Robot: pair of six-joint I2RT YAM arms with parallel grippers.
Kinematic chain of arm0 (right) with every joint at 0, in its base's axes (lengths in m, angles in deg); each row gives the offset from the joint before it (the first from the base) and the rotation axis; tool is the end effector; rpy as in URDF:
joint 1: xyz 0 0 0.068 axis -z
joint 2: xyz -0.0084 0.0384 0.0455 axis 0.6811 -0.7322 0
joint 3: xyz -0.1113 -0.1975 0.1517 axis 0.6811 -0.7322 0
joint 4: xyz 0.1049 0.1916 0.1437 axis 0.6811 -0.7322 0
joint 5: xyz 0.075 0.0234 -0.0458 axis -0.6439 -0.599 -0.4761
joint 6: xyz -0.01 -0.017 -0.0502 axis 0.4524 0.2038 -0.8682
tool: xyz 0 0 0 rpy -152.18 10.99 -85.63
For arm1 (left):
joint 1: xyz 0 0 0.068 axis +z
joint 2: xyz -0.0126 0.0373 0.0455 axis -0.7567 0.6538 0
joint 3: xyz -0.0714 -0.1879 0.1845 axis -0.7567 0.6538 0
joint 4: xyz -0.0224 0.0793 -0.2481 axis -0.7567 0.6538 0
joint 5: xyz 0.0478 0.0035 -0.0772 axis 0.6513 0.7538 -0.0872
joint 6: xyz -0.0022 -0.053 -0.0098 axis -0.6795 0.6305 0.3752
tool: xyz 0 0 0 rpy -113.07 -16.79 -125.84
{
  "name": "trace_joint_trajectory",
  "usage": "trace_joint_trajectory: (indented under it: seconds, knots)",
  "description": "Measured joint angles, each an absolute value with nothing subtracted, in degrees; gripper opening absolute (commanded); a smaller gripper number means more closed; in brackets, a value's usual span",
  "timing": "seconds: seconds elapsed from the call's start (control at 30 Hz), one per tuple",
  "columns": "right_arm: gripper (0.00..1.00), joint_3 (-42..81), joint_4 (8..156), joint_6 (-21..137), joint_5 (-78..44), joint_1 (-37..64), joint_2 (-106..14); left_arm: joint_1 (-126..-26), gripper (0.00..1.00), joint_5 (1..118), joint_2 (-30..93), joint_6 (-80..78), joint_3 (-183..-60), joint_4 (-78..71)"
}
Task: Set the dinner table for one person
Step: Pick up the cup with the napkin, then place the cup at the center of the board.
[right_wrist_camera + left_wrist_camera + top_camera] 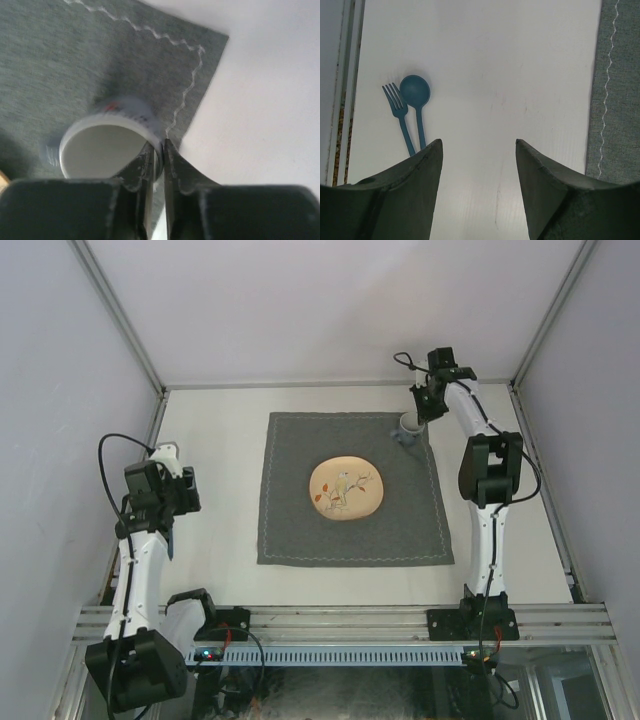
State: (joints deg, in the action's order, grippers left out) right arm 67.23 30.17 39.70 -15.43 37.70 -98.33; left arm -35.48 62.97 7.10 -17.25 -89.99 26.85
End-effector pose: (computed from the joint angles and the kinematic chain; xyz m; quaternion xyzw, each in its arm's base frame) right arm 0.5012 0.0497 0.2242 -0.1526 0.9579 0.0405 0.2398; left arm 0.1875 0.0425 0.2654 -0.0539 0.9002 0.0298 0.4311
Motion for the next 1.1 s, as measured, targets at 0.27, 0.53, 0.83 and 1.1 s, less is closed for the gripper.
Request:
trace_joint_trajectory:
  seconds: [0.27,0.53,0.83,1.1]
  knots:
    - [0.00,67.3,30.9,39.9,-15.4,37.3,-98.7,-35.5,0.65,62.9,7.6,-17.3,-90.0,26.8]
    - [0.00,67.0,26.8,40.1,-16.0,39.3,-95.2,-35.5,0.64,62.9,7.6,-17.3,-90.0,26.8]
    - [0.00,51.3,30.1,39.5,-18.2,51.9,-79.1,-35.5,0.64,62.4,7.6,-17.3,-90.0,25.4]
    - [0.00,42.8,31.6,39.2,-18.9,55.7,-80.1,-35.5,0.64,60.7,8.7,-18.0,-90.0,25.1]
